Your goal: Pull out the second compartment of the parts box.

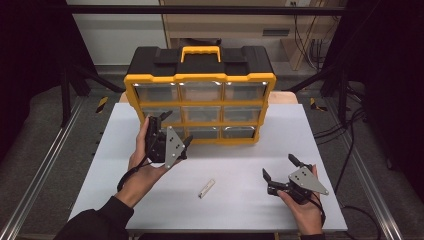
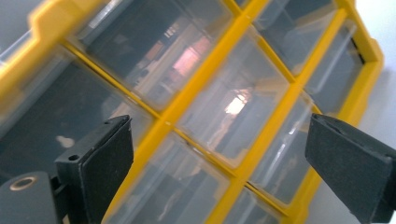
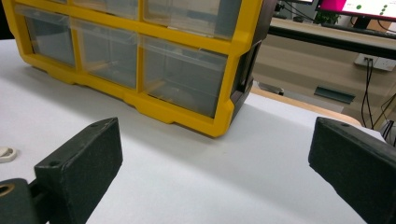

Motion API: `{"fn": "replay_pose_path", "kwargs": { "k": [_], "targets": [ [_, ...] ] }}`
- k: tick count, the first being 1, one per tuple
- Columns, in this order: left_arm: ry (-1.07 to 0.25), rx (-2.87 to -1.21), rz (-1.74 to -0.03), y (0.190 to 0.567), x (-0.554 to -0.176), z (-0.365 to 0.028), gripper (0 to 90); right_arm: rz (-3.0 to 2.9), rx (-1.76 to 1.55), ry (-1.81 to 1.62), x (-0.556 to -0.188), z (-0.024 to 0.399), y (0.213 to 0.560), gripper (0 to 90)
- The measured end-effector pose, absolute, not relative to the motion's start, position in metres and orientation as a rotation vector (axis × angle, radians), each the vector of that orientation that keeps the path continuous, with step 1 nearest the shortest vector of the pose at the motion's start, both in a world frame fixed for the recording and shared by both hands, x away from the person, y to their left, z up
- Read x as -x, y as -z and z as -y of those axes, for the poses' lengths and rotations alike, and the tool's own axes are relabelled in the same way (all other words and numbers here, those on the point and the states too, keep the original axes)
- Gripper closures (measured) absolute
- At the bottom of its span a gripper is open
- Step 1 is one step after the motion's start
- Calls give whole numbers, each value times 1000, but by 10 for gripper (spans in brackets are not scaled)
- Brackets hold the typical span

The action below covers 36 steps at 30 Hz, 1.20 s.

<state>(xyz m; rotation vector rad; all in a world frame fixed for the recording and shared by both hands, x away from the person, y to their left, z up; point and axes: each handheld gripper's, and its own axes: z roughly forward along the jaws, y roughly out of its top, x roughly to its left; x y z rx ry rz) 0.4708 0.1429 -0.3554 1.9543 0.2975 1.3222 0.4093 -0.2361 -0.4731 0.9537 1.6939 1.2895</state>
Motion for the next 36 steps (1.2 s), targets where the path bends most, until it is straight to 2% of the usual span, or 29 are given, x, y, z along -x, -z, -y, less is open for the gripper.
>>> {"fn": "replay_pose_path", "kwargs": {
  "k": [9,24,36],
  "targets": [
    [-1441,-1971,-268,341,-482,-139,92,-1685,-957,-1277,-408,238,472,32],
    [-1616,-1982,-174,328,-488,-123,174,-1679,-943,-1278,-407,237,470,34],
    [-1755,-1971,-115,322,-491,-115,293,-1670,-939,-1280,-406,237,468,34]
  ]
}}
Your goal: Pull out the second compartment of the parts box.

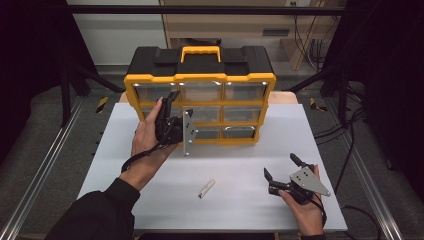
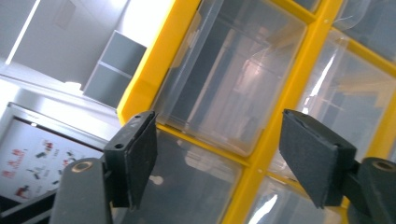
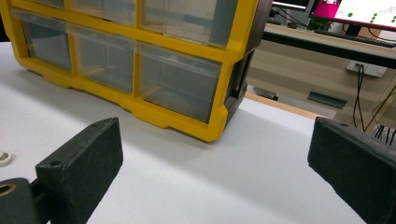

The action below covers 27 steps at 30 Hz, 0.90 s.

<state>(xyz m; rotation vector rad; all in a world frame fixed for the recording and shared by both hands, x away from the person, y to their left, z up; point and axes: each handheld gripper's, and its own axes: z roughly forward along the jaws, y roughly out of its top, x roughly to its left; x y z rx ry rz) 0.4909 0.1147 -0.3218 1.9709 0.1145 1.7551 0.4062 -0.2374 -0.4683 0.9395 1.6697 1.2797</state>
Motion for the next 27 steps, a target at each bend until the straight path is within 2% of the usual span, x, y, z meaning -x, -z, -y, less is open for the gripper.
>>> {"fn": "replay_pose_path", "kwargs": {
  "k": [1,10,16,27],
  "targets": [
    [-1766,-1971,-108,322,-491,-114,334,-1669,-938,-1278,-406,237,468,35],
    [-1878,-1977,14,320,-491,-106,516,-1669,-930,-1274,-405,237,467,35],
    [-1974,-1981,81,322,-497,-103,577,-1672,-926,-1272,-405,237,467,35],
    [-2043,-1970,126,317,-508,-92,616,-1670,-927,-1270,-405,239,467,35]
  ]
}}
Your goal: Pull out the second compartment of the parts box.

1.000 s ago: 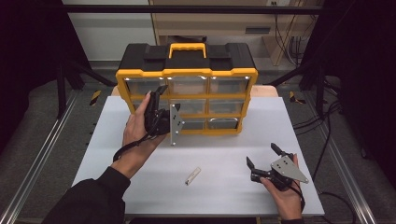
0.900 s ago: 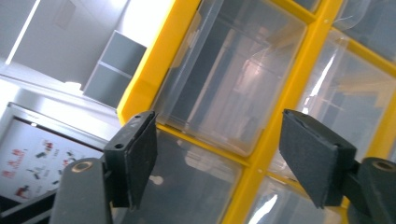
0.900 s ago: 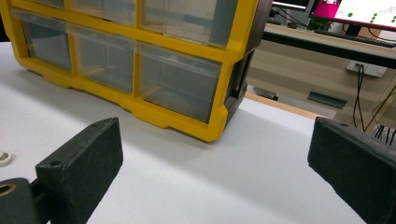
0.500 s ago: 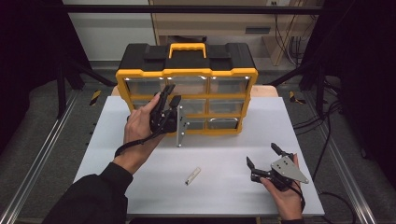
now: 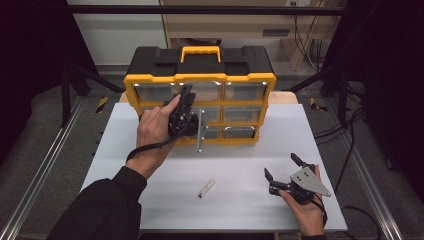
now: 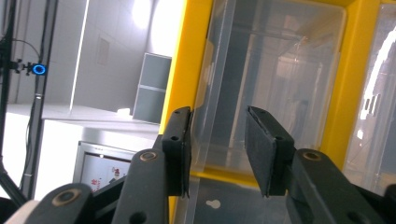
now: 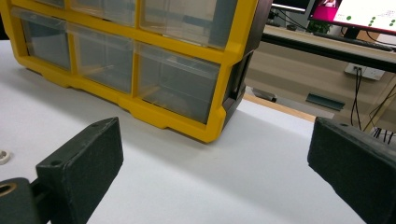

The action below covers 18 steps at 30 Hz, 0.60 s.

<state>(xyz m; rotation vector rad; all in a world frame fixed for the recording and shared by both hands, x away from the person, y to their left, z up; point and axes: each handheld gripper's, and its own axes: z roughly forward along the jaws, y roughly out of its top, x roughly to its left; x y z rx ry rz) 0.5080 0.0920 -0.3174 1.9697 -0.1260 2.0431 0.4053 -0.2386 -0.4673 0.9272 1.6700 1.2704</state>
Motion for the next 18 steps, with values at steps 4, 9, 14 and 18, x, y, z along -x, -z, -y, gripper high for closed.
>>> {"fn": "replay_pose_path", "kwargs": {
  "k": [4,9,14,18],
  "targets": [
    [-2057,-1984,127,318,-512,-90,616,-1669,-924,-1273,-405,239,467,35],
    [-2096,-1978,145,321,-515,-89,612,-1670,-924,-1273,-405,239,467,35],
    [-2138,-1959,149,323,-516,-88,637,-1674,-921,-1271,-405,238,468,36],
    [-2159,-1948,146,323,-516,-87,673,-1673,-923,-1273,-405,239,468,36]
  ]
}}
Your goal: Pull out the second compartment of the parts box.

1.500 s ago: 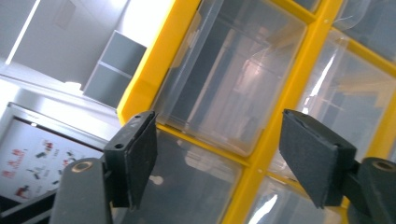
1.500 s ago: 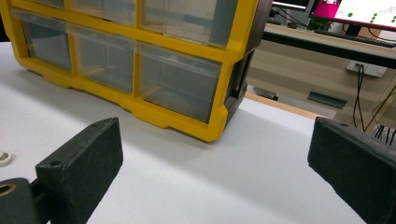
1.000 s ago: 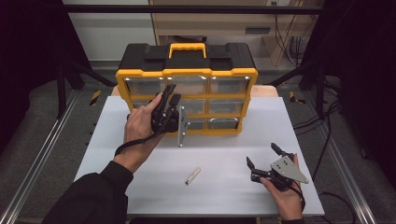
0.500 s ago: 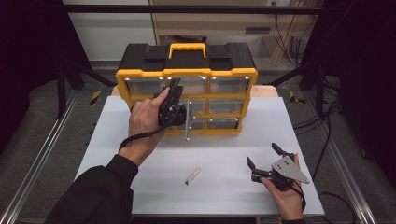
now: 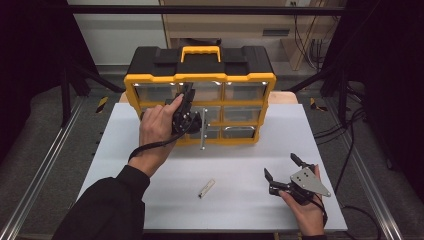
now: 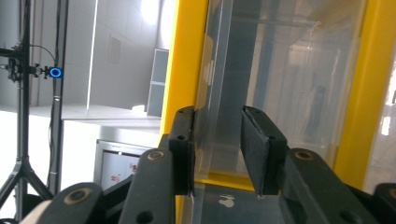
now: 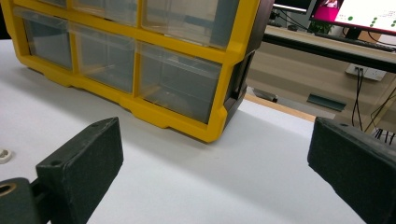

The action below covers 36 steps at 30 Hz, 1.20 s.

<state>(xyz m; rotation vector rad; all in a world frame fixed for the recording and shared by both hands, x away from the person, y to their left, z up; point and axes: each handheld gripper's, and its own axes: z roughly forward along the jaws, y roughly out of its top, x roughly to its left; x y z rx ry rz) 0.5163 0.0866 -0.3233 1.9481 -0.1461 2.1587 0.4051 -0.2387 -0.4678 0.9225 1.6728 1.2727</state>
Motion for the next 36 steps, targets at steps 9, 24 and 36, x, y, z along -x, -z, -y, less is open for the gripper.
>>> {"fn": "replay_pose_path", "kwargs": {
  "k": [9,24,36],
  "targets": [
    [-2231,-1920,136,327,-517,-82,731,-1661,-925,-1277,-404,241,466,37],
    [-2336,-1841,114,335,-519,-78,800,-1654,-934,-1284,-403,243,466,39],
    [-2298,-1834,74,333,-515,-78,804,-1659,-942,-1257,-404,244,468,39]
  ]
}}
